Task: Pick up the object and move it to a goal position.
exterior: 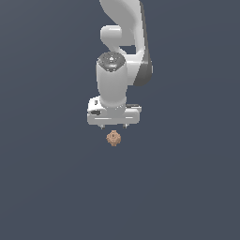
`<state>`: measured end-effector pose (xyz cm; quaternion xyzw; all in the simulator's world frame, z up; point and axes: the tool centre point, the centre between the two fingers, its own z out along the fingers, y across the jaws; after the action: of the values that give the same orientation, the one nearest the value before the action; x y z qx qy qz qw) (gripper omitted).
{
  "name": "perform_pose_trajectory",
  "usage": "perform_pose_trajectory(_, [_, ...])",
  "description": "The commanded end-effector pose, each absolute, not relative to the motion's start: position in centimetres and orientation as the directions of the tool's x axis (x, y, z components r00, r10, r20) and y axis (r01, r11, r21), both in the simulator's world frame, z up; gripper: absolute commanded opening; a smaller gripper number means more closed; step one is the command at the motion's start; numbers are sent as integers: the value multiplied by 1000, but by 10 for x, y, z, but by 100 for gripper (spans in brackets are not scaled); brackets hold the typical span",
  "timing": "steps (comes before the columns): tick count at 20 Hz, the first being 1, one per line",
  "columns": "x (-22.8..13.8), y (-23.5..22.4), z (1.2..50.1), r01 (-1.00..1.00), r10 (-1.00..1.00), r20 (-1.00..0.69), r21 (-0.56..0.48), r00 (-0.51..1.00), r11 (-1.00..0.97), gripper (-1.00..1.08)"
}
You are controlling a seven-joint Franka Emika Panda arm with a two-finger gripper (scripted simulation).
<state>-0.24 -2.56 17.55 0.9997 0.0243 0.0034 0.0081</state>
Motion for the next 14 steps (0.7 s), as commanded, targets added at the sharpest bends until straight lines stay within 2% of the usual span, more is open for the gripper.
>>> perform_pose_trajectory(1, [-3, -26, 172, 73, 73, 5, 17, 997, -997, 100])
perform_pose_trajectory(14, [-11, -31, 139, 338, 338, -3, 15, 941, -941, 100])
